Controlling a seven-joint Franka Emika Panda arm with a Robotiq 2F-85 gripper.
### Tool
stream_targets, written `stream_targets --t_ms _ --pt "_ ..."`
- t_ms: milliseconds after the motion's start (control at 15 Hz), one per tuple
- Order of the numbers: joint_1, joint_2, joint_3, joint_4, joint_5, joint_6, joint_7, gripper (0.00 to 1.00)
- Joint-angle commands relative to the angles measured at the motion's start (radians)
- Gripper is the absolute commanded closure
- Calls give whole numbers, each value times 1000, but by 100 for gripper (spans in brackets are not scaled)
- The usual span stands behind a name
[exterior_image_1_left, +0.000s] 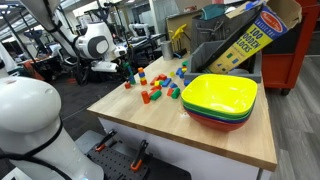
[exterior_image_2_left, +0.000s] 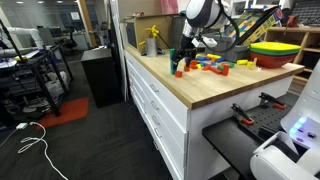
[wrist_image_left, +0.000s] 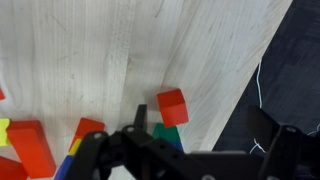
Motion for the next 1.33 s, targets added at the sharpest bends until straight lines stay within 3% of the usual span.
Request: stream_targets --t_ms 0,600,1200,1267 --pt "-11 34 -10 31 -77 25 19 0" --pt "-19 115 -29 93 -224 13 63 0" --pt "-13 179 -25 129 -232 13 72 0" --pt "-12 184 -25 131 -231 14 72 25"
